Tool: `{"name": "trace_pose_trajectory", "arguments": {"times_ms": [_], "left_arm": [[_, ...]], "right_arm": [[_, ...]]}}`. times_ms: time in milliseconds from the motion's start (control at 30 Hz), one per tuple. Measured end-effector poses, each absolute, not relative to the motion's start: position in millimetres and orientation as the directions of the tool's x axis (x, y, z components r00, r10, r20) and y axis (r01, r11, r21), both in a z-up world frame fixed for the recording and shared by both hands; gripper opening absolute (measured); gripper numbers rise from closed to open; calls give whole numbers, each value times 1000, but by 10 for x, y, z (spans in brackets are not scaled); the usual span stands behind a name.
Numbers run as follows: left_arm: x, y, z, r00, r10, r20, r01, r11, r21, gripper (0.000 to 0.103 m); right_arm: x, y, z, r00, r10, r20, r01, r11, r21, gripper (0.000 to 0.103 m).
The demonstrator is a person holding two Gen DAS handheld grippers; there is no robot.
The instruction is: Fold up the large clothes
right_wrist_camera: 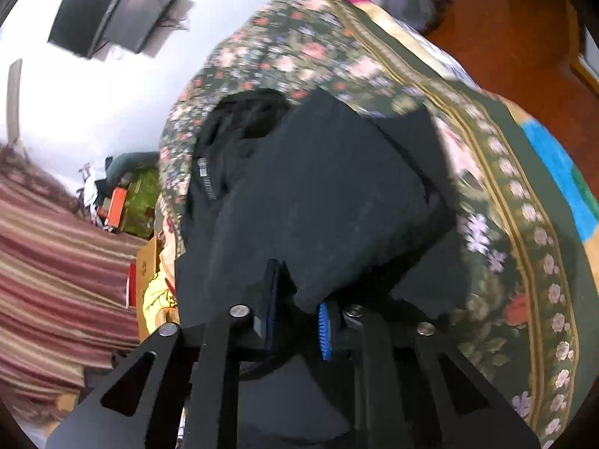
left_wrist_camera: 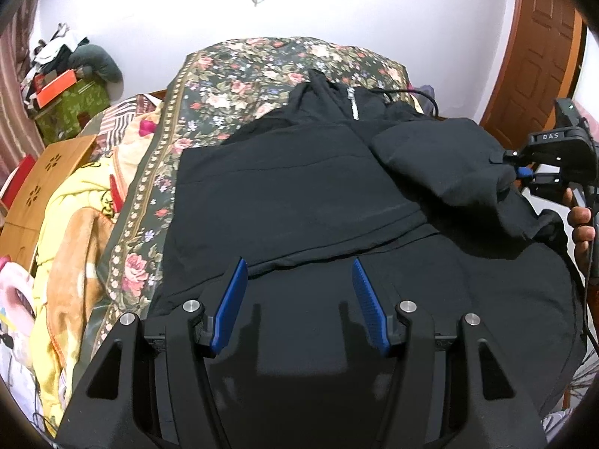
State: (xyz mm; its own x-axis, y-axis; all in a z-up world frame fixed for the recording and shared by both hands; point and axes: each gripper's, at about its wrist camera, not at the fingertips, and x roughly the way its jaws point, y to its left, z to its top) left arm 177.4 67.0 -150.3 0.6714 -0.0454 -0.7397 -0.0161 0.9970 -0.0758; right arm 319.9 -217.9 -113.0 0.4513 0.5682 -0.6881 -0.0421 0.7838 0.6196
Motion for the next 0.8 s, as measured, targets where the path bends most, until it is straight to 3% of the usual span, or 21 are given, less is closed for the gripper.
{"name": "trace_pose_trajectory", "arguments": {"times_ms": [367,633,800], "left_arm": [[1523,1195,-1338,720,-33,-693,-95,985,-145,57],[1267,1534,-1287,720,27,-693,-167,977,-136,57],[1160,1681,-1325,704,52,-708,-208,969,-135,57]], "right_arm": [[2991,-667,-234,453,625,-636,-448,776,444,11],[2644,585,-886,238,569,-787,-649,696,307,14],[2480,895,-1406,154,405,-901,-711,678,183,16]]}}
